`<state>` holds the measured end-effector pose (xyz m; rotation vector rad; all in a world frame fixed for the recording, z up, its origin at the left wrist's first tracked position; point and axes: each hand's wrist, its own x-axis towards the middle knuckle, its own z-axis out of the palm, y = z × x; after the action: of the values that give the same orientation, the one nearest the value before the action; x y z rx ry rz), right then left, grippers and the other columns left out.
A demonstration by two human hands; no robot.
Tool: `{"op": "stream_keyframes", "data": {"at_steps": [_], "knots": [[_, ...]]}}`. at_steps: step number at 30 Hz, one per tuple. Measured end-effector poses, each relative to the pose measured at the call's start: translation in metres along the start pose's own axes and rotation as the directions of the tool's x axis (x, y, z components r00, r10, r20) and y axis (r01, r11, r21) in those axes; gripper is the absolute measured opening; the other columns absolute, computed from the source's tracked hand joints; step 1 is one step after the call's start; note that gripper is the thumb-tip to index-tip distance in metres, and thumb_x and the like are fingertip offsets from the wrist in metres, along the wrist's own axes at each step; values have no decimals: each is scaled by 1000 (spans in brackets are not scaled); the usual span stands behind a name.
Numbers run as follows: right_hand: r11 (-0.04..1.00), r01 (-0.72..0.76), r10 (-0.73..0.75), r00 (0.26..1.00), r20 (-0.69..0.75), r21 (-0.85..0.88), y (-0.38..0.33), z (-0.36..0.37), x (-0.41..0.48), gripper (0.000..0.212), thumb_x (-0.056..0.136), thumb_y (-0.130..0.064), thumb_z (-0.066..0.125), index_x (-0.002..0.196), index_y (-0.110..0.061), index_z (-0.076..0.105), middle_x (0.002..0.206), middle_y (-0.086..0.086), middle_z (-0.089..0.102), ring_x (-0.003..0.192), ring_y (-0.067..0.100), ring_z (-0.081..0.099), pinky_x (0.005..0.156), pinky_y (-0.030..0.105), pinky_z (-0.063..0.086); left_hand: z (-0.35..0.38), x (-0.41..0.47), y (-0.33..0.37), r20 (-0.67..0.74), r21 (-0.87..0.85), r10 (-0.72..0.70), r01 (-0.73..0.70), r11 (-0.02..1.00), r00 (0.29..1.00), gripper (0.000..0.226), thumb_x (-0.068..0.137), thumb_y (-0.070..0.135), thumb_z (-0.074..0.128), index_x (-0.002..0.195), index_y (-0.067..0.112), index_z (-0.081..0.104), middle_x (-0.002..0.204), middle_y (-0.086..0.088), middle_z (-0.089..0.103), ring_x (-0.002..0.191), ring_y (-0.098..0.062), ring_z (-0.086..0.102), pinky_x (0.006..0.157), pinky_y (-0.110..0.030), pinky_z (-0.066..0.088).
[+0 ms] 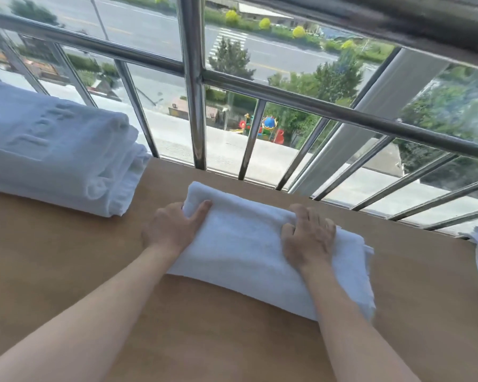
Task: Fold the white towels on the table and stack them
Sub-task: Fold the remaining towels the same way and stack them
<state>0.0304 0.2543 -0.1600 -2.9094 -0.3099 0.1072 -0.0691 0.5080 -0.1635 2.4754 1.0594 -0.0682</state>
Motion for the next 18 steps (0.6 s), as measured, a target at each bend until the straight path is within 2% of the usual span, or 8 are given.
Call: {"op": "stream_keyframes", "data": {"at_steps": [2,4,7,9,11,14,16,18], "knots": [[1000,-5,5,1000,19,24,-1,0,2,51,82,-34,35,130,-28,51,124,0,56,121,22,46,113,44,19,-1,-4,3,-62,89,26,-21,996,998,79,76,93,21,88,25,58,83,-2,67,81,-30,65,65,-35,43],[999,-10,9,1000,25,35,-2,-2,1,53,82,-36,33,131,-28,50,124,0,55,122,22,46,114,45,19,-6,-9,4,-132,29,61,-58,998,989,66,85,80,36,114,24,55,103,-2,68,98,-30,64,77,-39,47],[998,-25,25,1000,-7,53,-5,-4,-1,44,92,-33,38,133,-24,49,125,3,53,123,24,44,116,45,17,-12,-28,14,-270,-73,320,-351,934,908,55,95,55,45,134,18,52,137,-6,57,128,-29,49,103,-44,36],[999,-1,3,999,-41,48,-10,-7,-2,39,96,-28,44,133,-20,50,128,5,51,129,26,41,119,45,12,-8,-50,34,-164,-14,538,-548,837,827,55,97,53,37,139,24,53,155,-3,42,144,-25,35,113,-43,28],[996,50,-42,995,-92,77,-14,-13,-9,35,96,-21,49,130,-18,57,136,7,51,138,29,36,121,48,8,6,-71,55,57,50,666,-669,742,743,56,99,54,26,150,34,40,166,3,21,154,-19,13,122,-40,14],[979,77,-50,988,-144,187,-19,-21,-28,34,95,-21,50,125,-27,65,151,5,45,148,28,28,123,51,8,26,-76,71,206,153,632,-663,733,747,57,101,51,11,158,44,8,168,8,-5,154,-16,-11,124,-38,-8],[981,84,-82,996,-19,176,-20,-18,-43,46,99,-34,36,143,-38,47,163,-2,25,153,23,11,123,49,-2,33,-71,70,198,204,610,-641,740,767,58,99,53,3,157,46,-3,167,9,-11,153,-15,-15,123,-39,-10],[990,117,-126,984,126,79,-18,-8,-53,57,101,-44,25,156,-44,13,168,-7,-1,153,17,-14,119,45,-21,37,-68,69,216,214,611,-647,732,762,58,98,56,-1,154,49,-12,166,13,-14,152,-12,-17,122,-37,-13]]}}
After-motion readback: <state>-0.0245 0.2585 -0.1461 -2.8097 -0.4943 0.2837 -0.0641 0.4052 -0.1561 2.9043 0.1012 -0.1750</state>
